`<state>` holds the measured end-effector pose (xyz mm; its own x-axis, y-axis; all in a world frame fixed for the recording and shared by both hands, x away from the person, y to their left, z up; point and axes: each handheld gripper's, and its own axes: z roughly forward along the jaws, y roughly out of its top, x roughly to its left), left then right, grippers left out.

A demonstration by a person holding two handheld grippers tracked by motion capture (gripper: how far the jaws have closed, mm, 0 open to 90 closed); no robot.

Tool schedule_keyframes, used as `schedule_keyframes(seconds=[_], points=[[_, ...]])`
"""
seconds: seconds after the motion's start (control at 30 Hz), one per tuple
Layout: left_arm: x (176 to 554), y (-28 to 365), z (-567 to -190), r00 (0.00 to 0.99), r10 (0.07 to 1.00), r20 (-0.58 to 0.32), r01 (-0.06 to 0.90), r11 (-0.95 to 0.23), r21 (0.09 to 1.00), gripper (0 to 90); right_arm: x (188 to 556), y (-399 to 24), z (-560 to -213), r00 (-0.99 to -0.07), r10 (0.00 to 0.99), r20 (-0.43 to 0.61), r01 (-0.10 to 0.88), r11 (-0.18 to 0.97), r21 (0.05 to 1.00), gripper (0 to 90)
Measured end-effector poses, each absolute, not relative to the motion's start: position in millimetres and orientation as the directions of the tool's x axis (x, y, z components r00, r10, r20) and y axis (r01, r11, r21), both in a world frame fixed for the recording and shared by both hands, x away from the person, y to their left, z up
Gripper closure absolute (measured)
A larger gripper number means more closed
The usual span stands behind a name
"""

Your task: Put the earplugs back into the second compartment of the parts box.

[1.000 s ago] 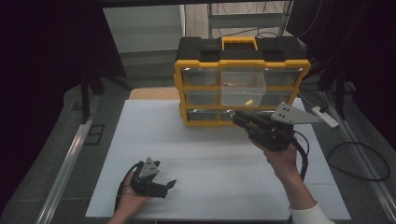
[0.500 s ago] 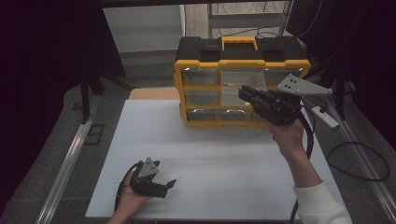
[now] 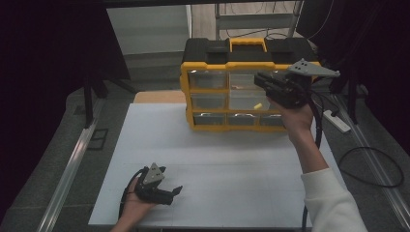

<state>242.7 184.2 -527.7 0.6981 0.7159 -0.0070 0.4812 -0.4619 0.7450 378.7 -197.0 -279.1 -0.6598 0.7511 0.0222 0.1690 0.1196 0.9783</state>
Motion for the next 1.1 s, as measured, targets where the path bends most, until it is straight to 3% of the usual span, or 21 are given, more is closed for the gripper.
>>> schedule_keyframes(seconds=[0.57,0.63,0.7,0.73,0.87,1.1], points=[[242.9,184.0,-528.1,0.697,0.717,-0.008,0.481,-0.458,0.747,7.7,388.3,-191.8,-282.1,-0.633,0.774,-0.017,0.175,0.165,0.971,77.3],[242.8,183.8,-528.1,0.697,0.717,-0.008,0.482,-0.46,0.746,7.7,386.3,-192.1,-281.3,-0.637,0.771,-0.019,0.168,0.163,0.972,69.6],[242.8,183.7,-528.2,0.697,0.717,-0.008,0.482,-0.46,0.746,7.7,383.6,-190.7,-280.6,-0.64,0.767,-0.033,0.153,0.169,0.974,50.4],[242.8,183.7,-528.2,0.697,0.717,-0.008,0.482,-0.46,0.746,7.7,382.5,-189.9,-280.5,-0.639,0.768,-0.042,0.147,0.176,0.973,45.8],[242.9,184.0,-527.8,0.698,0.716,-0.014,0.484,-0.457,0.746,7.7,374.2,-187.4,-280.5,-0.642,0.764,-0.068,0.116,0.184,0.976,35.9],[243.9,184.5,-528.1,0.697,0.716,-0.022,0.486,-0.451,0.749,7.7,359.4,-193.9,-282.9,-0.668,0.741,-0.068,0.082,0.163,0.983,30.4]])
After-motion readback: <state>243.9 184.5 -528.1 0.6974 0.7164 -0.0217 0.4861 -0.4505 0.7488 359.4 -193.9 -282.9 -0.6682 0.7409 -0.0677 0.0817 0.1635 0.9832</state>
